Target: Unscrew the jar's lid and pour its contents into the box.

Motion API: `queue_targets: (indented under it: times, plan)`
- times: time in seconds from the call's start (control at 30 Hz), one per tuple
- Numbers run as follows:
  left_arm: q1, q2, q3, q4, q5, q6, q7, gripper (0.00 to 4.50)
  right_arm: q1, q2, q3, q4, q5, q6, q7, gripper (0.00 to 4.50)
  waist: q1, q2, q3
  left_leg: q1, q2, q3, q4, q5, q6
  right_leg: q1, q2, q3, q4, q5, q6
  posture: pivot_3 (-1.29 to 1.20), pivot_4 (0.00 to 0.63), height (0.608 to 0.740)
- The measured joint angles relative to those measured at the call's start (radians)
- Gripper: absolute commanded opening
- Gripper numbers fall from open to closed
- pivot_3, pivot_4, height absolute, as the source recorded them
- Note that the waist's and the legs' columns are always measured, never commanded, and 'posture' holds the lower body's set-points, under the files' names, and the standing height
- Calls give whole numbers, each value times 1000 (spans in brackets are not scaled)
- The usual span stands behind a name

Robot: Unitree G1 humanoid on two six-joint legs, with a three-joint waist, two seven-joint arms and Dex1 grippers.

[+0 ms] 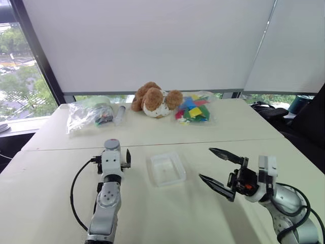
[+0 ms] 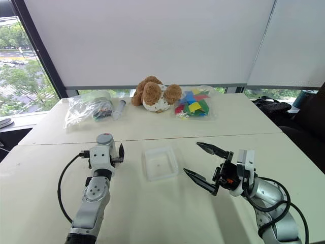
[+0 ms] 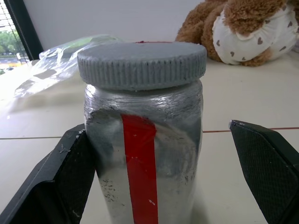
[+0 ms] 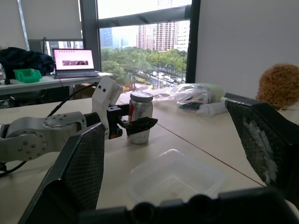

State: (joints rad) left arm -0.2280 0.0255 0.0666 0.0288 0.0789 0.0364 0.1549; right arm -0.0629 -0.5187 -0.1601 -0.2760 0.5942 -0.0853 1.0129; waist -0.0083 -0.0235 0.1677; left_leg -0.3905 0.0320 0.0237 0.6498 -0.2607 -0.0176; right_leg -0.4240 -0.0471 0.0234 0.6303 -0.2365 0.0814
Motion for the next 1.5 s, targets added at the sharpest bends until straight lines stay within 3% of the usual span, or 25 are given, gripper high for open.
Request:
queue_targets:
  times: [0.03,0.13,0.37,0.5,0.57,0.7,0.77,0.9,1.0,1.13,1.5]
  plan:
    - [0,0,2,5,0,-6,2,3690,-5,0,0,0,0,9,-7,4500,0,0,0,0,0,0,0,0,0,0,0,0,0,0,0,0,150,740]
    - [-6,0,8,28,-3,-24,4,2262,-24,0,0,0,0,17,-17,4500,0,0,0,0,0,0,0,0,0,0,0,0,0,0,0,0,150,740]
    - [-13,2,38,42,-46,-40,-5,2237,-38,0,-2,1,-1,30,-39,4500,-1,0,0,0,0,0,0,0,0,0,0,0,0,0,0,0,150,740]
    - [2,46,76,35,-184,-88,-151,2237,-34,-2,-5,0,-1,30,-48,4500,-3,0,0,0,0,0,0,0,0,0,0,0,0,0,0,0,150,740]
    - [16,118,95,-3,-305,-87,-306,2237,-27,-12,-12,-6,1,38,-52,4500,-2,0,0,0,1,0,0,0,0,0,0,0,0,0,-1,0,150,740]
    - [23,363,121,-133,-592,59,-701,2237,-27,-92,-24,-71,52,142,-57,4500,-3,0,0,0,1,0,0,0,0,0,0,0,1,-2,-4,0,150,740]
    - [17,475,115,-172,-686,164,-851,2237,-70,-136,-15,-136,109,251,-84,4500,-4,1,0,0,1,1,0,0,0,0,-1,0,1,-2,-4,0,150,740]
    - [-21,608,63,-213,-776,331,-1043,2237,-240,-151,51,-222,245,485,-199,4500,-5,1,0,0,1,0,0,0,0,-1,0,0,1,-2,-4,0,150,740]
    - [-84,609,-10,-239,-775,359,-1115,2237,-389,-109,140,-248,308,635,-290,4500,-2,1,0,0,1,0,-1,0,0,-1,0,0,0,-2,-4,0,150,740]
    - [-127,556,-63,-236,-745,366,-1129,2237,-465,-42,240,-232,286,729,-361,4500,-3,0,0,-2,0,0,-1,0,0,-2,-1,0,-1,-2,-4,0,150,740]
    - [-141,488,-123,-241,-697,349,-1152,2237,-569,39,323,-129,152,769,-377,4500,-5,0,0,-2,1,0,-1,0,0,-2,0,0,0,-2,-4,0,150,740]
